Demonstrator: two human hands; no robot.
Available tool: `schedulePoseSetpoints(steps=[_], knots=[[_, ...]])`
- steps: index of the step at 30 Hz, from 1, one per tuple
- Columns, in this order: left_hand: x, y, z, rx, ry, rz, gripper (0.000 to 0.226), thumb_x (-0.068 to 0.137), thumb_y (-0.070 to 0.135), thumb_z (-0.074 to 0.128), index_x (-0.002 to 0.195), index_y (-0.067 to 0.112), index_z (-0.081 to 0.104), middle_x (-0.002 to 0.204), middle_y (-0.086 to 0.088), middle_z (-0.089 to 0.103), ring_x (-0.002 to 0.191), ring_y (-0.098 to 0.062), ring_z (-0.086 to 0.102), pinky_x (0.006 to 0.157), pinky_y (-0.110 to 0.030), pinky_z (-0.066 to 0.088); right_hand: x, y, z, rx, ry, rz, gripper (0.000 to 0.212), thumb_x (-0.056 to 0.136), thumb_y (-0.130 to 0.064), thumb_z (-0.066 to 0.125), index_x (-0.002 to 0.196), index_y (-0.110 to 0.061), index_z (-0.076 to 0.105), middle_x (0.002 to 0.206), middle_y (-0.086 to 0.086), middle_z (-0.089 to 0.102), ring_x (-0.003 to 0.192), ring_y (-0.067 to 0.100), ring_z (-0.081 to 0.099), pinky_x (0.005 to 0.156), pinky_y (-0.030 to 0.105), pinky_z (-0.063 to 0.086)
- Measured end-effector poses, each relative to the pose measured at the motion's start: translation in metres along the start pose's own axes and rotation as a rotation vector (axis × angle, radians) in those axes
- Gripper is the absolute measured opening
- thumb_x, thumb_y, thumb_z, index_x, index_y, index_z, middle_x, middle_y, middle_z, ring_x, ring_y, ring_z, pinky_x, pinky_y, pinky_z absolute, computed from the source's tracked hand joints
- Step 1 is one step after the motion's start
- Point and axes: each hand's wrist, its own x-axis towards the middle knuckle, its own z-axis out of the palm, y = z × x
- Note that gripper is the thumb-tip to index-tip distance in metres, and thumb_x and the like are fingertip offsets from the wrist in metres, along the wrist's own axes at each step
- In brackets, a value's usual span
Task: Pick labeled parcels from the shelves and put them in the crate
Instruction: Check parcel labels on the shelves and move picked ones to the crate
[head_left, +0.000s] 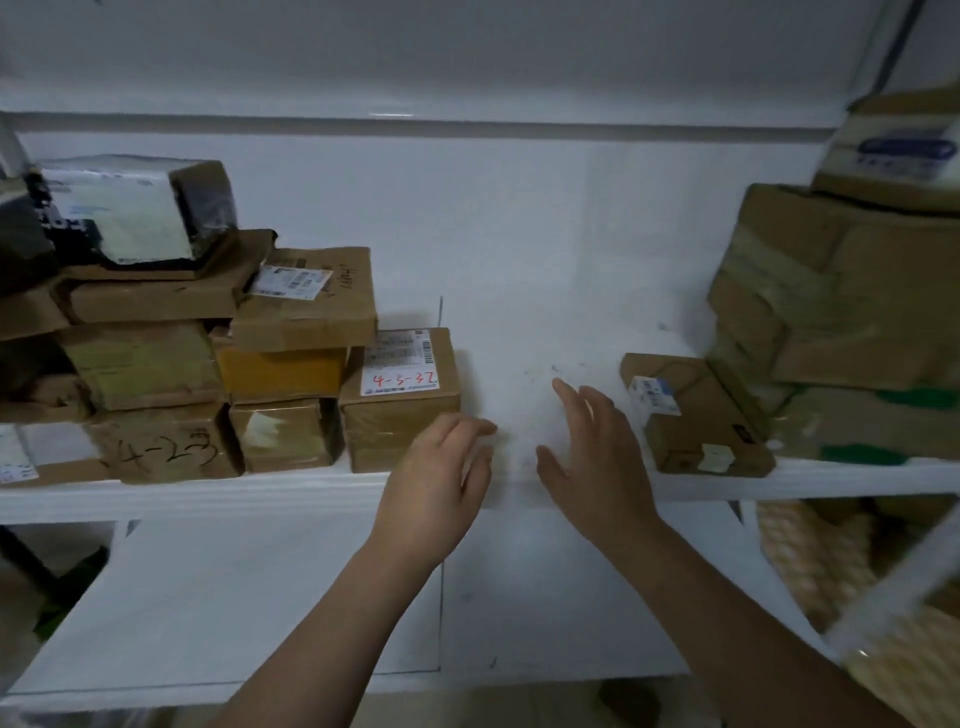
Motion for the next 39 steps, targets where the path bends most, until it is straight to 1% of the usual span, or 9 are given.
schedulePoseSetpoints(steps=[6,12,16,19,22,26,31,36,39], knots=[[0.017,0.045,0.053,-0.030,-0.109,0.085,0.023,0.094,0.020,0.054,0.114,0.016,0.063,0.112,0.000,0.061,0.100,-0.020,0.060,0.080,-0.027,0.046,-0.012,0.076,-0.050,-0.217,-0.078,0.115,0.056,0.092,-0.037,0.054,0.141,-0.016,0.039,0.151,0.014,0.027,0.134,0.031,0.028,0.107,0.036,0.025],[0.022,0.071,0.081,-0.077,-0.133,0.040,0.025,0.095,0.023,0.052,0.118,0.018,0.061,0.114,0.003,0.060,0.103,-0.015,0.058,0.083,-0.020,0.040,-0.024,0.136,-0.057,-0.367,-0.334,0.094,0.079,0.094,-0.054,0.045,0.153,-0.015,0.010,0.159,0.010,0.011,0.145,0.027,0.013,0.118,0.039,0.010],[0.011,0.080,0.092,-0.128,-0.102,-0.034,0.025,0.095,0.021,0.053,0.118,0.018,0.061,0.115,0.004,0.059,0.104,-0.013,0.056,0.087,-0.021,0.043,-0.035,0.153,-0.049,-0.373,-0.148,-0.088,0.076,0.074,-0.036,0.079,0.138,-0.009,0.048,0.132,0.010,0.054,0.117,0.033,0.053,0.098,0.042,0.042],[0.004,0.083,0.102,-0.132,-0.104,-0.045,0.025,0.094,0.020,0.054,0.118,0.017,0.061,0.115,0.004,0.059,0.105,-0.012,0.056,0.086,-0.019,0.040,-0.042,0.161,-0.045,-0.346,0.035,-0.161,0.064,0.056,-0.028,0.090,0.113,-0.012,0.065,0.105,0.006,0.062,0.092,0.026,0.059,0.078,0.038,0.051],[0.001,0.085,0.108,-0.135,-0.118,-0.040,0.025,0.093,0.017,0.057,0.117,0.016,0.062,0.114,0.002,0.059,0.103,-0.013,0.056,0.084,-0.019,0.040,-0.047,0.168,-0.038,-0.310,0.104,-0.207,0.055,0.059,-0.024,0.088,0.108,-0.014,0.064,0.114,0.011,0.060,0.102,0.026,0.052,0.084,0.041,0.051],[0.004,0.088,0.109,-0.125,-0.136,-0.050,0.027,0.093,0.018,0.056,0.120,0.016,0.060,0.117,0.002,0.057,0.106,-0.013,0.055,0.088,-0.020,0.041,-0.031,0.170,-0.043,-0.280,0.046,-0.278,0.060,0.055,-0.022,0.092,0.108,-0.010,0.065,0.112,0.013,0.066,0.101,0.031,0.065,0.084,0.044,0.053],[0.007,0.081,0.105,-0.140,-0.100,-0.090,0.033,0.092,0.015,0.058,0.124,0.015,0.055,0.122,0.001,0.053,0.110,-0.016,0.054,0.091,-0.027,0.044,-0.030,0.159,-0.049,-0.234,0.136,-0.406,0.051,0.073,-0.024,0.076,0.120,-0.013,0.059,0.115,0.006,0.065,0.105,0.023,0.058,0.086,0.040,0.050],[0.008,0.069,0.091,-0.244,-0.028,-0.202,0.058,0.090,0.022,0.062,0.142,0.016,0.036,0.138,-0.004,0.041,0.116,-0.010,0.047,0.094,-0.027,0.039,-0.040,0.138,-0.063,0.027,0.330,-0.380,0.035,0.087,-0.024,0.047,0.121,-0.016,0.045,0.113,0.008,0.056,0.107,0.018,0.046,0.094,0.033,0.033],[0.015,0.063,0.083,-0.301,0.004,-0.268,0.077,0.086,0.024,0.067,0.149,0.018,0.022,0.147,-0.004,0.032,0.130,-0.015,0.039,0.105,-0.030,0.035,-0.041,0.132,-0.076,0.251,0.378,-0.327,0.031,0.090,-0.021,0.045,0.121,-0.019,0.043,0.116,-0.006,0.050,0.107,0.008,0.042,0.094,0.031,0.036]])
